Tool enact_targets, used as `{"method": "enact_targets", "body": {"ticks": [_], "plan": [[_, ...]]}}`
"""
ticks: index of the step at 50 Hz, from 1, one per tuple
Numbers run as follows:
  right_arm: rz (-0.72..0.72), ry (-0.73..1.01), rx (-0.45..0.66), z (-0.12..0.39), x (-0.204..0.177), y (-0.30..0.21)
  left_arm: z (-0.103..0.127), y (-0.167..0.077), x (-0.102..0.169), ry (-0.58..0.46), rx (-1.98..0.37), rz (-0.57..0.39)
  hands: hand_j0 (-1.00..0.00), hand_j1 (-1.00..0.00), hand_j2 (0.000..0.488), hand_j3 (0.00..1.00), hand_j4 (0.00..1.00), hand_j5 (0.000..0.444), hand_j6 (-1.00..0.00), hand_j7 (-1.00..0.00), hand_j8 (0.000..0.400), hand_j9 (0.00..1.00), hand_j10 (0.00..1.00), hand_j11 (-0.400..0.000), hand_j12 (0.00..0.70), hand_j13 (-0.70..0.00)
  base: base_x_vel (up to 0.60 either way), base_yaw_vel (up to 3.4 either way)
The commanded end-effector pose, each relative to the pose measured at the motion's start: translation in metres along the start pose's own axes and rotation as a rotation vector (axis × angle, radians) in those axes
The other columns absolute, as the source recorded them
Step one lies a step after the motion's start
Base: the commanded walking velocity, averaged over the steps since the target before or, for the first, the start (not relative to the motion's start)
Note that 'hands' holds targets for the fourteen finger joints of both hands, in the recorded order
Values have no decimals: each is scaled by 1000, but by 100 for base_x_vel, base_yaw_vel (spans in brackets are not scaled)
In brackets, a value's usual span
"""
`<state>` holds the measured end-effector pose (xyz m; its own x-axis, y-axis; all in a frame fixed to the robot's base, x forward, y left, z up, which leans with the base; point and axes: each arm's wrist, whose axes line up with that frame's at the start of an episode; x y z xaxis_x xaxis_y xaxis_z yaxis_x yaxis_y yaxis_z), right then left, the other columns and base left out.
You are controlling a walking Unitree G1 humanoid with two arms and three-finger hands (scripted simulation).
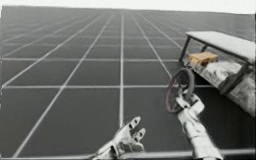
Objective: Pick up and drop off the object
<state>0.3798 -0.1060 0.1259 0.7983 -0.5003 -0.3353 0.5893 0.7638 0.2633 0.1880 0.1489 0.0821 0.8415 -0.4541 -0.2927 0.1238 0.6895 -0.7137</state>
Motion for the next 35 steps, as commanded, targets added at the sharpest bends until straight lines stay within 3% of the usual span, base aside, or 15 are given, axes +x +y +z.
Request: {"method": "enact_targets", "body": {"ticks": [1, 35], "plan": [[31, -25, 38, 10, -2, 4, 2, -5, -1, -6, 20, 1, 0, 0, 0, 1000, 1000, 0, 0, 0, 0, 1000, 1000, -400, 0, -700, 40, -36], [31, -25, 38, 10, -2, 4, 2, -5, -1, -6, 20, 1, 0, 0, 0, 1000, 1000, 0, 0, 0, 0, 1000, 1000, -400, 0, -700, 45, -28]]}}
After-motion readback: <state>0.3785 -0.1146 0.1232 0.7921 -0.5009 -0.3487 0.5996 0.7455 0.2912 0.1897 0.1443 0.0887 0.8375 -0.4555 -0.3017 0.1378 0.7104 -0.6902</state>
